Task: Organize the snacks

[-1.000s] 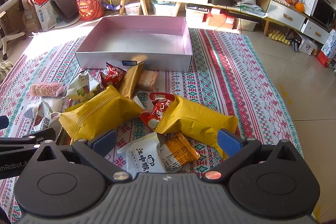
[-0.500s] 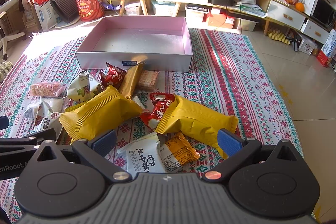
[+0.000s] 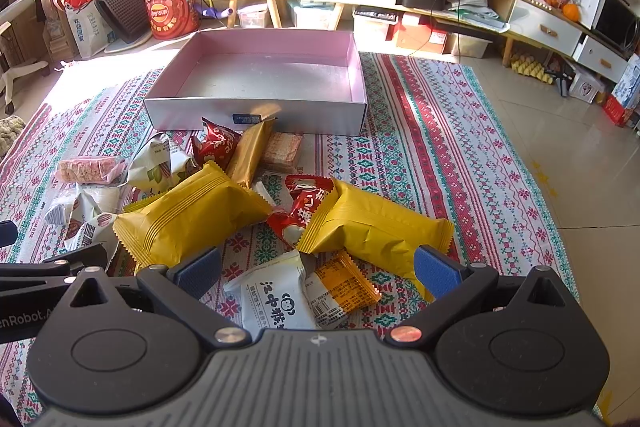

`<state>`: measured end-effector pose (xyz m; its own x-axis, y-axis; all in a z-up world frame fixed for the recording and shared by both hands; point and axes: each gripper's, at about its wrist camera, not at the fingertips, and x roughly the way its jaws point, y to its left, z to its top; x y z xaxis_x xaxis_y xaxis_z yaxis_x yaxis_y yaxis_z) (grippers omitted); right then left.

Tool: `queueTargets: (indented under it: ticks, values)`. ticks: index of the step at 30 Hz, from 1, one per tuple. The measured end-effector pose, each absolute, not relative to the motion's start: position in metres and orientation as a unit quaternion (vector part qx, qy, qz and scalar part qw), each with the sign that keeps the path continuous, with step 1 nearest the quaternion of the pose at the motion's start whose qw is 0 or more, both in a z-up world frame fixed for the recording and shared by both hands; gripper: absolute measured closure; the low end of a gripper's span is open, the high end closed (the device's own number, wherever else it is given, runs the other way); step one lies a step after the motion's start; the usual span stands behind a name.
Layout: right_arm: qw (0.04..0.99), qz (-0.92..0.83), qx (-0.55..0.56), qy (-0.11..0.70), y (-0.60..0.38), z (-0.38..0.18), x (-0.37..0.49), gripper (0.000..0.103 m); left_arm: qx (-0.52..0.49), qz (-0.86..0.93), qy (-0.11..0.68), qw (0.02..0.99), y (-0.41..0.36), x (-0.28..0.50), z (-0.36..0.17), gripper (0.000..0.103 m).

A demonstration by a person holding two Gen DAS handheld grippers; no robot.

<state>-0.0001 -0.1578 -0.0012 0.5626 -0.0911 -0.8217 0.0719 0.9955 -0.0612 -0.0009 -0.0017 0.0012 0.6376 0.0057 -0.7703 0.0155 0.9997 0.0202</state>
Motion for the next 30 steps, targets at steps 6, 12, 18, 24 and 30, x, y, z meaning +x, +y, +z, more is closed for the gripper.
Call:
queueTargets:
  ticks: [6, 12, 18, 24, 30]
  values:
    - [0.884, -0.046, -0.010, 0.465, -0.1578, -0.0014, 0.0000, 0.001, 0.012, -0.003, 0.426, 0.905, -0.0016, -0.0009, 0.0012, 0.000]
    - [0.883, -0.046, -0.011, 0.467, -0.1589, -0.0036, -0.0014, 0.001, 0.012, -0.003, 0.426, 0.905, -0.0015, -0.0010, 0.0012, 0.000]
    - [0.883, -0.046, -0.011, 0.467, -0.1587, -0.0035, -0.0013, 0.001, 0.012, -0.003, 0.426, 0.905, -0.0019, -0.0010, 0.0016, 0.000]
    - [0.882, -0.046, -0.011, 0.469, -0.1585, -0.0048, -0.0016, 0.001, 0.012, -0.003, 0.426, 0.905, -0.0026, -0.0013, 0.0018, 0.000]
    - [0.878, -0.048, -0.016, 0.475, -0.1589, -0.0046, 0.0012, 0.001, 0.014, -0.007, 0.429, 0.903, -0.0050, -0.0012, 0.0024, 0.000]
